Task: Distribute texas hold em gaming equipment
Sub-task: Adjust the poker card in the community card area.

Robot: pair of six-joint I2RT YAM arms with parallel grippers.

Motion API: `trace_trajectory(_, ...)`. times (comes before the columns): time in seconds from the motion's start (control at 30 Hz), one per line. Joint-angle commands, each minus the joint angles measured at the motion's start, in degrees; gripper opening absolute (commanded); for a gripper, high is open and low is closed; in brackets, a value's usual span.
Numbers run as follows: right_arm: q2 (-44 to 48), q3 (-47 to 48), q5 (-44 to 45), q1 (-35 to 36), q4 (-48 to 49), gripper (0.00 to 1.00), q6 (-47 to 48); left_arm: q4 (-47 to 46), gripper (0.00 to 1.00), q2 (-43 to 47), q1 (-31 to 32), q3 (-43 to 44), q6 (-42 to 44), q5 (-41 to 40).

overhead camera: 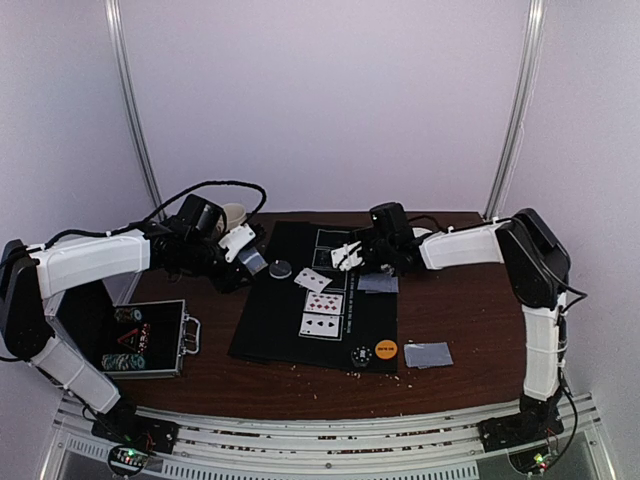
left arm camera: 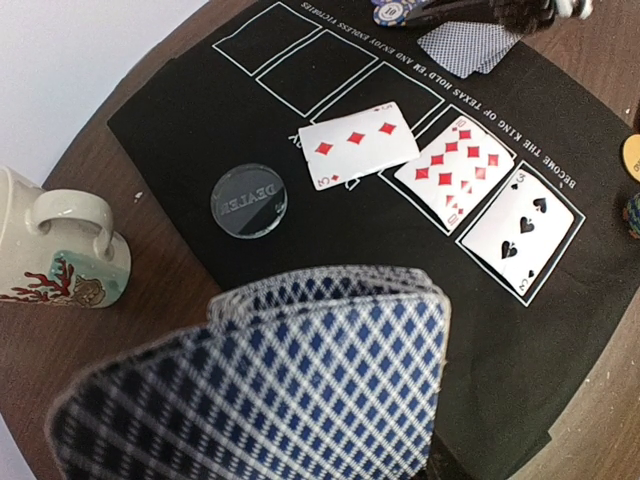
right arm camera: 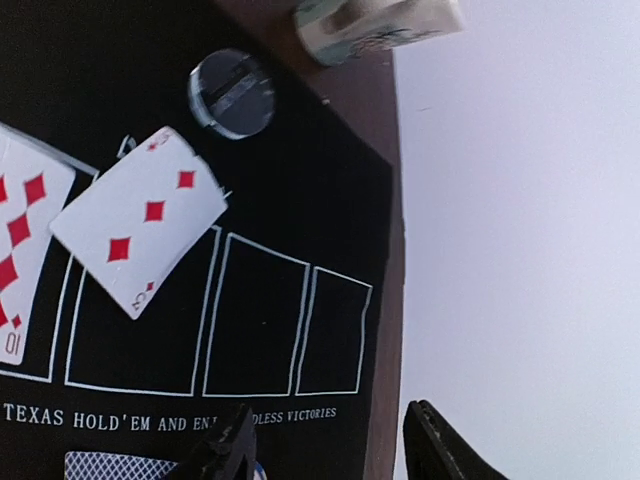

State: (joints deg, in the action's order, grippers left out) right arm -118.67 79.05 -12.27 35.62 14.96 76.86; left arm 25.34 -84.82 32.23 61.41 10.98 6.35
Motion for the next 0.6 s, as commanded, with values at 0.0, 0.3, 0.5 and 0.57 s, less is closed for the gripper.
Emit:
trace_trajectory(0.0,8.2,-4.7,5.9,1.7,17.9,0.55,-32.2,-2.5,0.42,1.3,-0.4,1.0,-0.2,0.0)
trace_trajectory(0.3,12.9,3.4,12.6,3.8,-7.2,0.52,-102.3,-2.7,0.42,1.7,-0.5,1.3,-1.4,-0.6)
trace_trajectory(0.5,11.2,-1.4,8.3,3.8,-8.2,0.46,-125.1,-3.1,0.42,1.5,-0.4,1.4,-2.4,-1.0)
trace_trajectory(0.57,9.4,-1.5,6.8,3.8,-8.8,0.46,-128.7,-3.2,0.42,1.4,-0.4,1.3,-2.7,-1.0)
